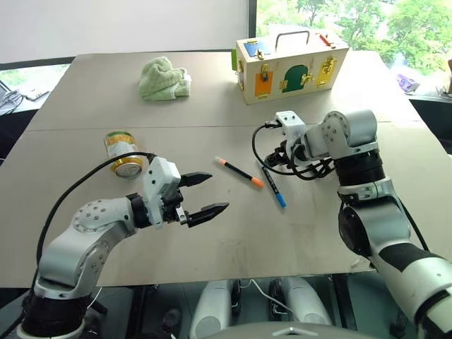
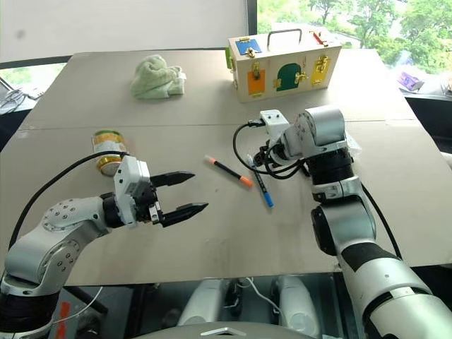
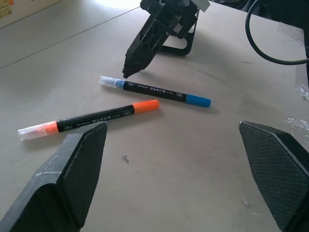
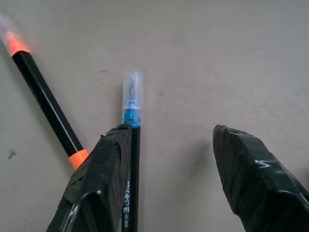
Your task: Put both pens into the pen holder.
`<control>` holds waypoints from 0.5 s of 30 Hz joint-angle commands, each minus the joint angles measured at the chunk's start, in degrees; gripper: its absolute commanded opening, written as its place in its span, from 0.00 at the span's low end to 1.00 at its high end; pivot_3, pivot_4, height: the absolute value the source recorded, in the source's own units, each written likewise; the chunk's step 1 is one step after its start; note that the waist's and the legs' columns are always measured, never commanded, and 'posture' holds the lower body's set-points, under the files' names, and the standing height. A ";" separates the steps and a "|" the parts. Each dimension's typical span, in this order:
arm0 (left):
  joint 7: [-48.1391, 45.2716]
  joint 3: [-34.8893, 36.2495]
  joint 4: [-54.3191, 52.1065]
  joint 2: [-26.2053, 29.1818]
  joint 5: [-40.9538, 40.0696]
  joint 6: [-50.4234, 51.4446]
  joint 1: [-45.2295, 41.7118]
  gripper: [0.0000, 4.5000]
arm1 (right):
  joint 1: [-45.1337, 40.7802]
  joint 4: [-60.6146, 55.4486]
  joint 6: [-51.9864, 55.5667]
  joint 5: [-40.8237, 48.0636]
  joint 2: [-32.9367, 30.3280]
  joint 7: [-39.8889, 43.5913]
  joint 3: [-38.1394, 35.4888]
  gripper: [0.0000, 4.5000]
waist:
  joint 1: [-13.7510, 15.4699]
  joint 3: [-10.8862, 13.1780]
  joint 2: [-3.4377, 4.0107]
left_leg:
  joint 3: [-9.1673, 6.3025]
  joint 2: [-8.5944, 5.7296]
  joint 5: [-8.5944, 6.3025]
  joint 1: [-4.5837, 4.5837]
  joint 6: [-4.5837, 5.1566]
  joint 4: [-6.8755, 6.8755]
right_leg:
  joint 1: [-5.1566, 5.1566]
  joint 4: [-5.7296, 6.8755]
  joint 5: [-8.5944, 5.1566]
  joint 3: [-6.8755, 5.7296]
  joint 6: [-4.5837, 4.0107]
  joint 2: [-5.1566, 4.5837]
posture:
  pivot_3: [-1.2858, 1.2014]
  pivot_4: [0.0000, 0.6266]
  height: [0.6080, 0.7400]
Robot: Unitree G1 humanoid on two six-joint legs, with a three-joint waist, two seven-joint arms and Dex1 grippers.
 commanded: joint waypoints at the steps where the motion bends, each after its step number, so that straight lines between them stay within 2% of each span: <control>1: 2.32 2.42 -4.44 -0.30 -1.75 0.71 1.30 1.00 | -3.03 1.89 0.35 2.61 -0.32 1.95 1.61 0.62 | 0.08 0.00 0.00 | 0.00 0.00 0.00 0.00 0.00 0.00 | 0.00 0.00 0.00 0.00 0.00 0.00 | 0.52 0.24 1.00; 10: 5.27 3.81 -7.92 -0.54 -3.13 1.32 4.54 1.00 | -1.23 3.24 0.33 1.97 -0.27 3.54 9.19 0.62 | -0.03 -0.02 -0.01 | -0.01 0.00 0.00 0.00 0.00 -0.02 | -0.01 0.01 0.00 0.00 0.00 0.00 | 0.52 0.24 1.00; 15: 5.35 3.44 -8.27 -0.62 -2.88 0.43 5.82 1.00 | -2.26 8.64 -2.73 -0.39 0.07 6.16 13.32 0.62 | -0.07 -0.10 -0.07 | -0.02 0.00 -0.01 0.16 -0.01 -0.02 | 0.13 0.00 0.00 0.00 0.00 0.00 | 0.52 0.24 1.00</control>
